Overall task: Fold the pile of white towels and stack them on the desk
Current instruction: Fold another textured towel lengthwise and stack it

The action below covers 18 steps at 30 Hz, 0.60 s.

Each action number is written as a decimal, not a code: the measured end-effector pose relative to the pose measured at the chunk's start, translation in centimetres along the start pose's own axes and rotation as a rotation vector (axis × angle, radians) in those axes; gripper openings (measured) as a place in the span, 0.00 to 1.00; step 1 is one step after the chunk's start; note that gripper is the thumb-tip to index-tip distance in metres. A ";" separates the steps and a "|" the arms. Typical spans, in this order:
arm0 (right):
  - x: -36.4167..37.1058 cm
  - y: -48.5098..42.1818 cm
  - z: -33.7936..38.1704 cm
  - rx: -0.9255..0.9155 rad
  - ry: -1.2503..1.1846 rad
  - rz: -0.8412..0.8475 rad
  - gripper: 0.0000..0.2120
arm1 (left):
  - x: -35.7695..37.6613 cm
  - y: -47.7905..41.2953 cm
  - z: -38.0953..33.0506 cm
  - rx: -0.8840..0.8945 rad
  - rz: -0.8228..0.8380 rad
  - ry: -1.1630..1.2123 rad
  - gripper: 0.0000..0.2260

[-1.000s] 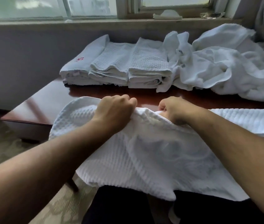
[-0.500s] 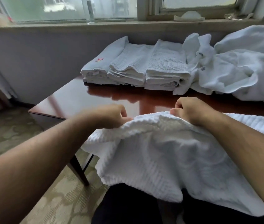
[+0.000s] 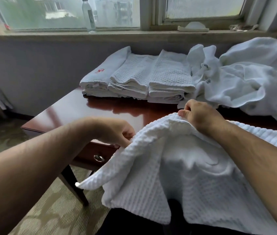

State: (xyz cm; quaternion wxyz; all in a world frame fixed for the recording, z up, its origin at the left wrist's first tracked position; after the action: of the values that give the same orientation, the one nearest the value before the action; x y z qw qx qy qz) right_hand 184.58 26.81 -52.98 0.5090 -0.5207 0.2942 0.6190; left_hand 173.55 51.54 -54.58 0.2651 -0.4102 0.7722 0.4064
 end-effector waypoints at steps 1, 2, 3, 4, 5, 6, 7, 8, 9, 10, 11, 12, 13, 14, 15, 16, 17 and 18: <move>0.2 -0.1 -0.1 0.001 -0.002 0.000 0.14 | -0.4 0.0 0.0 0.001 -0.006 0.030 0.07; 0.3 -0.2 -0.2 0.005 -0.008 -0.004 0.13 | -0.9 -0.1 0.3 -0.010 -0.016 0.095 0.05; 0.3 -0.3 -0.4 0.012 -0.018 -0.008 0.13 | -1.5 -0.1 0.5 -0.025 -0.030 0.181 0.02; 0.4 -0.5 -0.5 0.019 -0.030 -0.009 0.13 | -2.2 -0.3 1.0 -0.044 -0.055 0.229 0.06; 0.3 -0.8 -0.7 0.021 -0.040 -0.012 0.13 | -2.9 -0.4 1.2 -0.056 -0.085 0.235 0.08; 0.3 -1.1 -0.8 0.018 -0.040 -0.017 0.13 | -3.7 -0.6 1.4 -0.059 -0.122 0.187 0.09; 0.3 -1.4 -0.8 0.013 -0.035 -0.024 0.13 | -4.5 -0.9 1.6 -0.050 -0.153 0.116 0.07; 0.2 -1.7 -0.9 0.013 -0.030 -0.028 0.13 | -5.3 -1.3 1.6 -0.033 -0.172 0.027 0.05; 0.2 -2.1 -1.0 0.019 -0.026 -0.029 0.13 | -6.1 -1.9 1.5 -0.021 -0.204 -0.056 0.05; 0.3 -2.5 -1.1 0.029 -0.020 -0.025 0.14 | -7.0 -2.5 1.7 -0.022 -0.253 -0.131 0.06; 0.5 -2.8 -1.1 0.038 -0.014 -0.021 0.14 | -7.8 -3.1 1.9 -0.025 -0.318 -0.197 0.07; 0.6 -3.2 -1.2 0.046 -0.006 -0.018 0.14 | -8.5 -3.7 2.0 -0.022 -0.385 -0.272 0.09; 0.9 -3.5 -1.2 0.053 0.008 -0.010 0.14 | -8.8 -4.3 2.0 -0.005 -0.450 -0.376 0.11; 1.2 -3.8 -1.2 0.062 0.032 0.008 0.14 | -8.9 -4.8 2.1 0.015 -0.511 -0.504 0.13; 1.5 -4.0 -1.1 0.075 0.063 0.032 0.14 | -8.7 -5.3 2.0 0.050 -0.571 -0.625 0.14; 1.9 -4.1 -1.1 0.095 0.106 0.057 0.14 | -8.5 -5.5 1.8 0.097 -0.624 -0.712 0.14; 2.2 -4.2 -1.1 0.113 0.163 0.070 0.14 | -8.5 -5.6 1.6 0.152 -0.668 -0.756 0.14; 2.2 -4.4 -1.1 0.119 0.224 0.053 0.14 | -8.7 -5.6 1.3 0.203 -0.698 -0.771 0.14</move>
State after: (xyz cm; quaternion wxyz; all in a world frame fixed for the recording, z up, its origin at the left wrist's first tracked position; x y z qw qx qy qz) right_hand 189.18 27.93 -54.63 0.4864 -0.5474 0.3993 0.5517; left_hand 182.96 54.43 -51.11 0.6878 -0.4359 0.4717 0.3383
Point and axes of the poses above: each hand's wrist, its own y-axis away from the middle knuckle, its own x-axis out of the palm, z = x × y, the point moved 6 cm from there along -y, towards the middle knuckle, and after that the axes turned 8 degrees about y, right-handed, at the moved point
